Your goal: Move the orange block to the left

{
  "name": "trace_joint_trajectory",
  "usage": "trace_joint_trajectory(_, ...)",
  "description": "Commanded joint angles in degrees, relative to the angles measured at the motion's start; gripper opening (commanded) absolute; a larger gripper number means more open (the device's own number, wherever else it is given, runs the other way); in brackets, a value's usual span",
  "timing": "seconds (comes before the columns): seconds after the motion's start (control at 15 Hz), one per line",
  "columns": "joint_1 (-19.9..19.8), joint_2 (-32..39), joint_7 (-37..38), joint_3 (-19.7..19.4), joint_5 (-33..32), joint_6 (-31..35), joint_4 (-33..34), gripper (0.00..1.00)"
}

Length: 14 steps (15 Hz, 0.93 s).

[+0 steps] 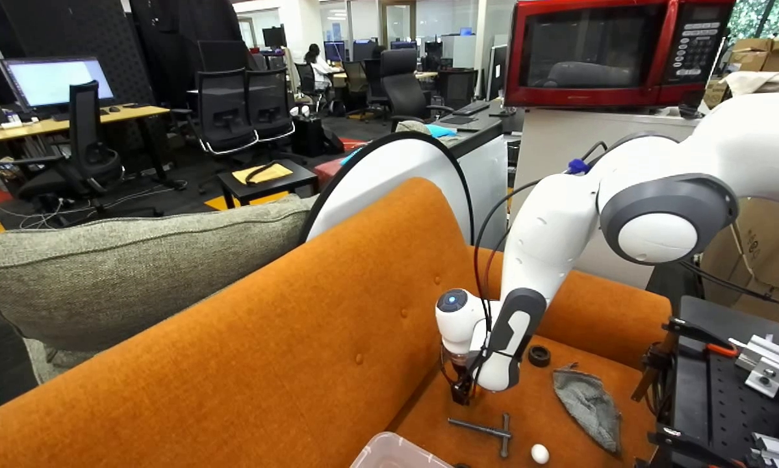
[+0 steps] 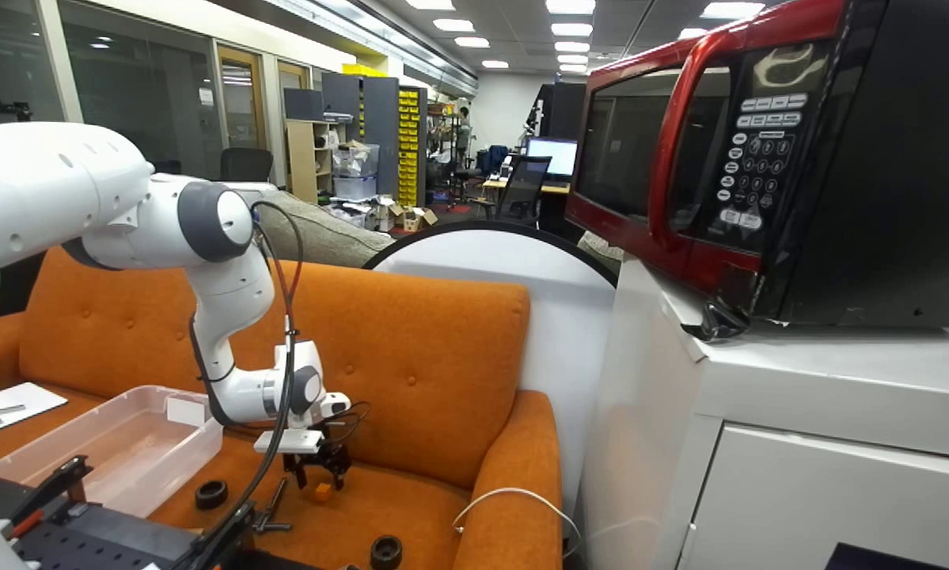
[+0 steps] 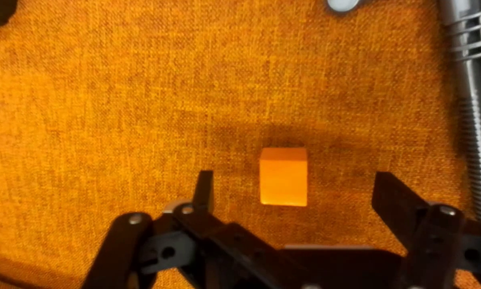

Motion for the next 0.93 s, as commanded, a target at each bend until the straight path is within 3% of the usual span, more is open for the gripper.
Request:
trace_joint_trajectory(0.0, -0.9, 0.5, -1.4, 0.2, -0.2, -0.8, 0.8, 1.0)
trace_joint_trajectory(0.13, -1.3, 0.9, -1.2, 0.1, 0.0, -0.8, 1.3, 1.0)
trace_joint_trajectory(0.2, -1.4, 0.8, -1.1, 0.0, 0.0, -0.8, 1.4, 0.9)
trace_joint_trajectory(0.27, -1.9, 0.8, -1.4, 0.4, 0.1, -0.4, 1.5, 0.74)
trace_joint_trajectory(0.87, -4.9, 0.8, -2.7, 2.0, 0.5, -1.2, 2.0, 0.09)
